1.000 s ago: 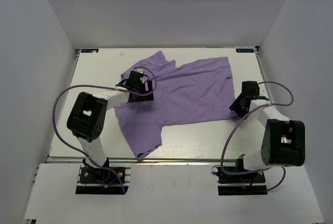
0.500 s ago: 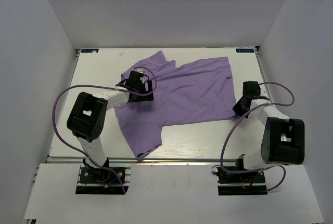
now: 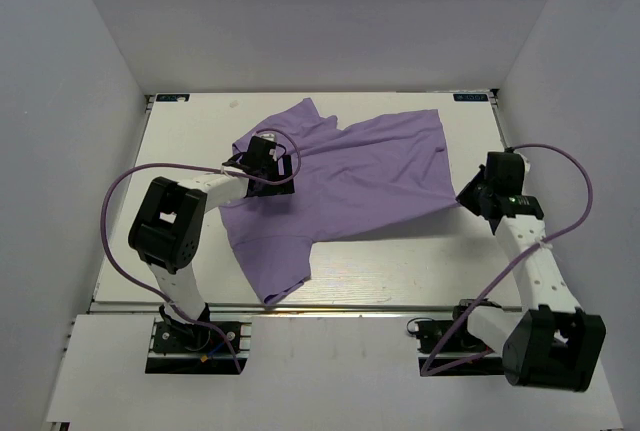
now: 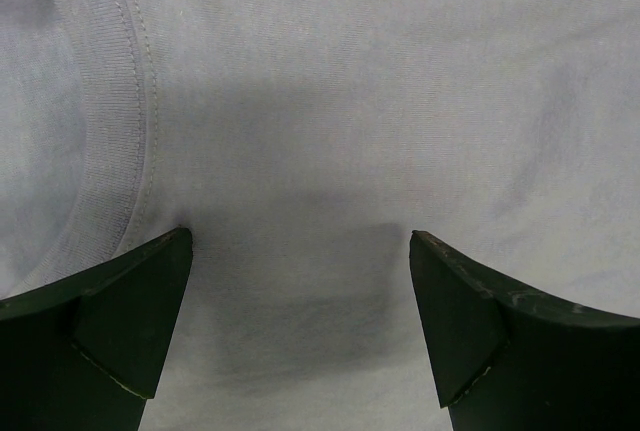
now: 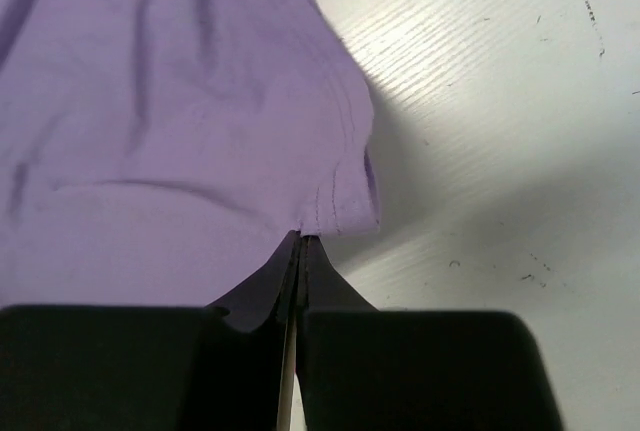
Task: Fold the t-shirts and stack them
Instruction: Flatten out the tshirt, then grap the side of the flattened tshirt closest away from the robot with both arms
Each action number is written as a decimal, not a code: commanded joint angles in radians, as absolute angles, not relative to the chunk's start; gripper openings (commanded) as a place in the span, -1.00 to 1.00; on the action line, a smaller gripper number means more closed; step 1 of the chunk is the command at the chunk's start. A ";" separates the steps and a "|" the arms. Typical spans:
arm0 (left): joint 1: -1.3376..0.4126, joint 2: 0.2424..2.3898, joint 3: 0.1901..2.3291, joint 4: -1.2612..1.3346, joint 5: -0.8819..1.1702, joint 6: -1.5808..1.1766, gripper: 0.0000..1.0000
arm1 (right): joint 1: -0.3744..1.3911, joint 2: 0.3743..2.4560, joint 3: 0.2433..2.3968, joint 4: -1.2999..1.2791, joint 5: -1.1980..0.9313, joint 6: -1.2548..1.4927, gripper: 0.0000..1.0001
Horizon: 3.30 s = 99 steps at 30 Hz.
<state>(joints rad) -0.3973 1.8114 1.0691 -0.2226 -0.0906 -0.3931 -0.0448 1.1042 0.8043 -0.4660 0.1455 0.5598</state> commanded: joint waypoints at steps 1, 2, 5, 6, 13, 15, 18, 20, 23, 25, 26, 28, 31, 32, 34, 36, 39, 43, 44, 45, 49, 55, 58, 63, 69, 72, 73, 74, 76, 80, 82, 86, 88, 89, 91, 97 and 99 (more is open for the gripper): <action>-0.393 1.796 1.062 -0.256 -0.107 -0.394 1.00 | -0.046 1.037 0.818 -0.572 0.103 0.538 -1.00; -0.393 1.796 1.062 -0.256 -0.107 -0.394 1.00 | -0.046 1.019 0.804 -0.581 0.091 0.537 -1.00; -0.393 1.796 1.071 -0.279 -0.118 -0.394 1.00 | -0.048 0.986 0.707 -0.626 0.075 0.557 -1.00; -0.393 1.796 1.071 -0.279 -0.118 -0.394 1.00 | -0.048 0.985 0.659 -0.671 0.113 0.586 -1.00; -0.383 1.796 1.091 -0.322 -0.146 -0.376 1.00 | -0.051 0.956 0.653 -0.773 0.204 0.684 0.43; -0.383 1.796 1.100 -0.322 -0.146 -0.376 1.00 | -0.048 0.957 0.681 -0.753 0.213 0.657 0.79; -0.383 1.796 1.129 -0.348 -0.137 -0.356 1.00 | -0.043 0.977 0.742 -0.683 0.199 0.571 0.80; -0.383 1.787 1.144 -0.348 -0.137 -0.344 1.00 | -0.043 0.994 0.764 -0.588 0.140 0.531 0.80; -0.383 1.778 1.190 -0.359 -0.146 -0.319 1.00 | -0.041 1.086 0.785 -0.459 0.048 0.476 0.80; -0.383 1.767 1.230 -0.371 -0.121 -0.293 1.00 | -0.038 1.193 0.814 -0.422 -0.035 0.456 0.80; -0.383 1.767 1.242 -0.371 -0.121 -0.282 1.00 | -0.034 1.222 0.853 -0.367 -0.075 0.437 0.80; -0.383 1.767 1.287 -0.371 -0.133 -0.270 1.00 | -0.026 1.341 0.885 -0.338 -0.103 0.425 0.80; -0.383 1.808 1.354 -0.361 -0.167 -0.258 1.00 | -0.012 1.480 1.001 -0.299 -0.087 0.408 0.80; -0.383 1.856 1.374 -0.360 -0.178 -0.258 1.00 | -0.009 1.512 1.044 -0.302 -0.068 0.400 0.80; -0.362 1.922 1.465 -0.382 -0.178 -0.258 1.00 | -0.011 1.624 1.135 -0.287 -0.069 0.385 0.80; -0.350 2.026 1.561 -0.391 -0.187 -0.258 1.00 | -0.012 1.713 1.201 -0.294 -0.071 0.379 0.80; -0.321 2.155 1.675 -0.376 -0.134 -0.268 1.00 | -0.014 1.847 1.342 -0.333 -0.067 0.365 0.80; -0.299 2.267 1.798 -0.331 -0.098 -0.268 1.00 | -0.018 1.962 1.407 -0.331 -0.049 0.357 0.80; -0.287 2.325 1.849 -0.331 -0.083 -0.268 1.00 | -0.020 1.989 1.419 -0.337 -0.048 0.353 0.80; -0.287 2.353 1.876 -0.331 -0.074 -0.268 1.00 | -0.018 2.003 1.443 -0.347 -0.040 0.350 0.80; -0.269 2.495 2.059 -0.362 -0.074 -0.268 1.00 | -0.028 2.075 1.509 -0.393 0.061 0.357 0.80; -0.233 2.640 2.201 -0.416 -0.040 -0.290 1.00 | -0.078 2.206 1.627 -0.446 0.068 0.379 0.80; -0.221 2.652 2.192 -0.358 0.028 -0.290 1.00 | -0.107 2.284 1.727 -0.446 0.022 0.348 0.80; -0.221 2.661 2.192 -0.283 0.126 -0.244 1.00 | -0.110 2.338 1.839 -0.443 -0.050 0.265 0.80; -0.221 2.602 2.214 -0.264 0.178 -0.244 1.00 | -0.100 2.225 1.841 -0.430 -0.130 0.189 0.80; -0.221 2.504 2.162 -0.253 0.218 -0.244 1.00 | -0.092 2.120 1.797 -0.417 -0.146 0.155 0.80; -0.221 2.475 2.161 -0.265 0.233 -0.233 1.00 | -0.084 2.053 1.784 -0.419 -0.146 0.152 0.80; -0.221 2.445 2.149 -0.285 0.233 -0.223 1.00 | -0.084 2.028 1.773 -0.420 -0.144 0.149 0.80; -0.221 2.343 2.111 -0.349 0.219 -0.210 1.00 | -0.077 1.921 1.692 -0.420 -0.138 0.153 0.80; -0.244 2.107 1.851 -0.480 0.124 -0.221 1.00 | -0.074 1.733 1.470 -0.384 -0.075 0.227 0.80; -0.253 1.917 1.685 -0.482 0.114 -0.289 1.00 | -0.080 1.640 1.294 -0.364 -0.064 0.325 0.80; -0.262 1.578 1.193 -0.456 0.114 -0.435 1.00 | -0.075 1.375 1.006 -0.311 -0.060 0.434 0.80; -0.273 1.459 1.056 -0.456 0.101 -0.489 1.00 | -0.074 1.316 0.898 -0.293 -0.063 0.483 0.80; -0.273 1.406 0.938 -0.484 0.088 -0.536 1.00 | -0.074 1.286 0.844 -0.290 -0.057 0.491 0.80; -0.284 1.268 0.853 -0.541 0.055 -0.557 1.00 | -0.077 1.174 0.776 -0.293 -0.028 0.505 0.80; -0.293 1.072 0.625 -0.687 0.003 -0.630 1.00 | -0.078 0.970 0.623 -0.339 0.034 0.535 0.80; -0.293 1.026 0.569 -0.677 0.028 -0.643 1.00 | -0.080 0.934 0.606 -0.360 0.054 0.537 0.80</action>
